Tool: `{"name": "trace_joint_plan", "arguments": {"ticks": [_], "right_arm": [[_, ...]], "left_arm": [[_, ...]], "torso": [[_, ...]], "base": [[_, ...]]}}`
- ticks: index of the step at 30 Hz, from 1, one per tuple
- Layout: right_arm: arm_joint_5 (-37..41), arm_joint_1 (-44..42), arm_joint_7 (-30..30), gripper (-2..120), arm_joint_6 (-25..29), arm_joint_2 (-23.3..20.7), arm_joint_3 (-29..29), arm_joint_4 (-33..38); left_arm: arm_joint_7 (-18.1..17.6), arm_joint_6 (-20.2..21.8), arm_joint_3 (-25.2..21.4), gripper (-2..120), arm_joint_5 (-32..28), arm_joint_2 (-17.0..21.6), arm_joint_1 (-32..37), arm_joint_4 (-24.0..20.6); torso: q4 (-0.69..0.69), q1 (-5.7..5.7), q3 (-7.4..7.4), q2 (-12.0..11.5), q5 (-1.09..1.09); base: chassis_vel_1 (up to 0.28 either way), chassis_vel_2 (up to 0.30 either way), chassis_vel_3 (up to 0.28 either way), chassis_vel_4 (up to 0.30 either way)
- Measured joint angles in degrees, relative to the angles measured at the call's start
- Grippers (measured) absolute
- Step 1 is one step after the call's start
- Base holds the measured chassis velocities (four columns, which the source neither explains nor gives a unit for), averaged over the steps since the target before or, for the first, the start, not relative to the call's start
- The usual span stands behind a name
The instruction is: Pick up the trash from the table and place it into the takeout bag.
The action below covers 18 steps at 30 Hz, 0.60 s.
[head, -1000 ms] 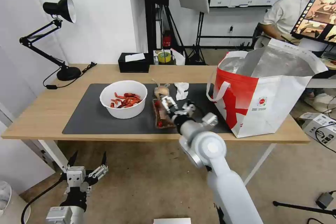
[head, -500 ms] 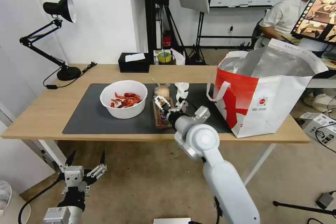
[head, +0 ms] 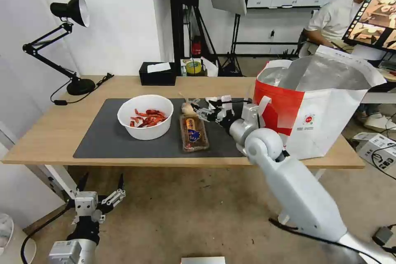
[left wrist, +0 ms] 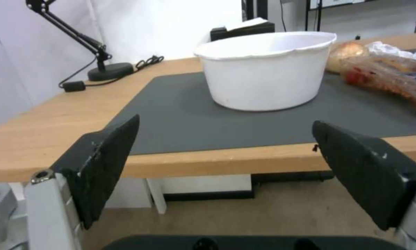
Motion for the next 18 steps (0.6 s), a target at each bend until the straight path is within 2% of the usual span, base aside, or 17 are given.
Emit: {"name": "trace_joint_plan", "arguments": {"ticks": [2, 3, 6, 7, 9, 11, 14, 18], "right_arm": [[-1.5, 2.3, -3.4, 53, 2.1, 0.6, -2.0, -3.9], [-1.5, 2.3, -3.4, 53, 2.1, 0.6, -2.0, -3.9], [-2.3, 4.7, -6.0, 39, 2.4, 1.4, -4.2, -7.8], [-2.3, 4.7, -6.0, 39, 2.4, 1.4, -4.2, -7.8], [-2.3, 5.7, -6.3, 27, 1.1, 1.8, -5.2, -9.4], [-2.1, 5.9, -6.3, 24, 0.6, 1.8, -5.5, -9.8], [-0.8, 6.6, -6.3, 9, -0.4, 1.9, -5.9, -11.4], [0.1, 7.0, -6.2, 0, -1.0, 2.0, -6.1, -13.0]], "left_arm": [[0.0, 0.0, 0.0, 100, -0.1, 0.1, -0.2, 0.1], [0.0, 0.0, 0.0, 100, -0.1, 0.1, -0.2, 0.1], [0.1, 0.0, 0.0, 100, -0.1, 0.2, -0.3, 0.2], [0.1, 0.0, 0.0, 100, -0.1, 0.2, -0.3, 0.2], [0.1, 0.0, -0.1, 100, -0.2, 0.3, -0.3, 0.2], [0.1, 0.0, -0.2, 100, -0.3, 0.3, -0.3, 0.2], [0.1, 0.0, -0.2, 100, -0.4, 0.5, -0.3, 0.0], [0.1, 0.0, -0.2, 100, -0.5, 0.7, -0.5, 0.0]], "torso": [[0.00, 0.00, 0.00, 0.0, 0.00], [0.00, 0.00, 0.00, 0.0, 0.00], [0.01, 0.00, 0.00, 0.0, -0.01], [0.01, 0.00, 0.00, 0.0, -0.01], [0.01, 0.00, 0.00, 0.0, 0.00], [0.00, 0.00, 0.00, 0.0, 0.00], [0.00, 0.00, -0.01, 0.0, 0.00], [0.00, 0.00, 0.00, 0.0, 0.00]], "base": [[0.000, 0.000, 0.000, 0.000], [0.000, 0.000, 0.000, 0.000], [0.000, 0.000, 0.000, 0.000], [0.000, 0.000, 0.000, 0.000], [0.000, 0.000, 0.000, 0.000], [0.000, 0.000, 0.000, 0.000], [0.000, 0.000, 0.000, 0.000], [0.000, 0.000, 0.000, 0.000]]}}
